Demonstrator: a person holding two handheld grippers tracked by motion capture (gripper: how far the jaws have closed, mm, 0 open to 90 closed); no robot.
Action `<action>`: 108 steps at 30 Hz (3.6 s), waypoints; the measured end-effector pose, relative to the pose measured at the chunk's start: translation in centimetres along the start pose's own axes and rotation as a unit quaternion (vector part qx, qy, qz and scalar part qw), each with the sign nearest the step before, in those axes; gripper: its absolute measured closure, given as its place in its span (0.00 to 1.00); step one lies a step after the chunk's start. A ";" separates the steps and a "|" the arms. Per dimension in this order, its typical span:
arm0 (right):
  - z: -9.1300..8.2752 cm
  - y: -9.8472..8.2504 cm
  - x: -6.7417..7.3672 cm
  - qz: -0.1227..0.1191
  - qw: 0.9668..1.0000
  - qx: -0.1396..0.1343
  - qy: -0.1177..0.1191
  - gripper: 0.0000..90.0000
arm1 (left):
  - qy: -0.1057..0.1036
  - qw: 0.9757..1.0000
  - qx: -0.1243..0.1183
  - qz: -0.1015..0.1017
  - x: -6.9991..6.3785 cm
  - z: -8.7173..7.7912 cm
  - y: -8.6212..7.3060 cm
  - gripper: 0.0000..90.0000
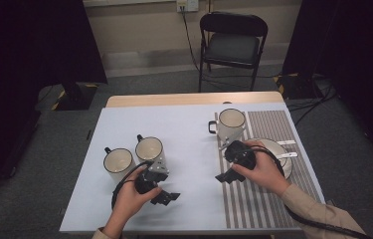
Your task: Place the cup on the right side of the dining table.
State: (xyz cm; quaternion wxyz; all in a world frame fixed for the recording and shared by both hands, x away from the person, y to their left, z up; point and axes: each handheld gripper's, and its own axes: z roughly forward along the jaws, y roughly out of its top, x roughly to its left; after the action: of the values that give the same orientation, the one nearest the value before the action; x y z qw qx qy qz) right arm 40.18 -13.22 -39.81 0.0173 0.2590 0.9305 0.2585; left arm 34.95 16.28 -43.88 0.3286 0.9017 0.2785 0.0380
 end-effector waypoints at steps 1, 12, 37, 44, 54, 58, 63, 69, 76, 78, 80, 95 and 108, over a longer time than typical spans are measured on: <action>0.1 -0.1 0.1 0.001 1.000 0.000 0.001 0.18 | 0.000 1.000 -0.001 -0.001 0.0 0.0 -0.1 0.20; 0.5 -1.2 0.6 -0.002 1.000 0.004 0.007 0.18 | 0.004 1.000 0.001 0.000 0.1 -0.5 -1.0 0.20; 0.6 -2.9 1.0 -0.003 1.000 0.003 0.010 0.18 | 0.015 1.000 0.002 0.000 0.0 -1.7 -2.5 0.20; 0.6 -3.3 1.1 -0.005 1.000 0.006 0.010 0.18 | 0.014 1.000 0.004 -0.001 0.0 -1.8 -2.9 0.20; 0.6 -4.1 1.2 -0.004 1.000 0.008 0.013 0.18 | 0.017 1.000 -0.002 -0.001 0.1 -2.3 -3.5 0.20; 0.5 -4.6 1.2 -0.002 1.000 0.009 0.014 0.18 | 0.018 1.000 0.003 0.001 0.1 -2.5 -3.8 0.20; 0.4 -4.9 1.2 -0.002 1.000 0.008 0.014 0.18 | 0.022 1.000 0.006 0.000 0.2 -2.7 -4.3 0.20; 0.4 -5.2 1.3 -0.001 1.000 0.009 0.013 0.18 | 0.022 1.000 0.005 -0.002 0.3 -3.0 -4.8 0.20; 0.7 -5.6 1.4 0.000 1.000 0.011 0.017 0.18 | 0.026 1.000 0.005 -0.004 0.3 -3.3 -5.4 0.20; 0.8 -5.9 1.4 0.002 1.000 0.012 0.019 0.18 | 0.026 1.000 0.007 -0.003 0.3 -3.3 -5.6 0.20; 0.8 -6.1 1.5 0.004 1.000 0.012 0.017 0.18 | 0.027 1.000 0.008 -0.006 0.3 -3.4 -5.7 0.20; 0.9 -7.3 1.7 0.006 1.000 0.009 0.018 0.18 | 0.032 0.999 0.004 -0.006 0.3 -3.8 -6.6 0.20; 1.1 -8.0 2.0 0.003 1.000 0.010 0.017 0.18 | 0.034 0.999 0.012 0.000 0.4 -4.0 -7.1 0.20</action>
State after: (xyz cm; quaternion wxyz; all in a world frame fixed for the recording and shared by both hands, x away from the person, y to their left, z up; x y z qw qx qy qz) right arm 34.78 -17.61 -44.46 -0.0023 0.2578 0.9323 0.2537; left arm 30.92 23.25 -45.15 0.3083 0.9037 0.2897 0.0654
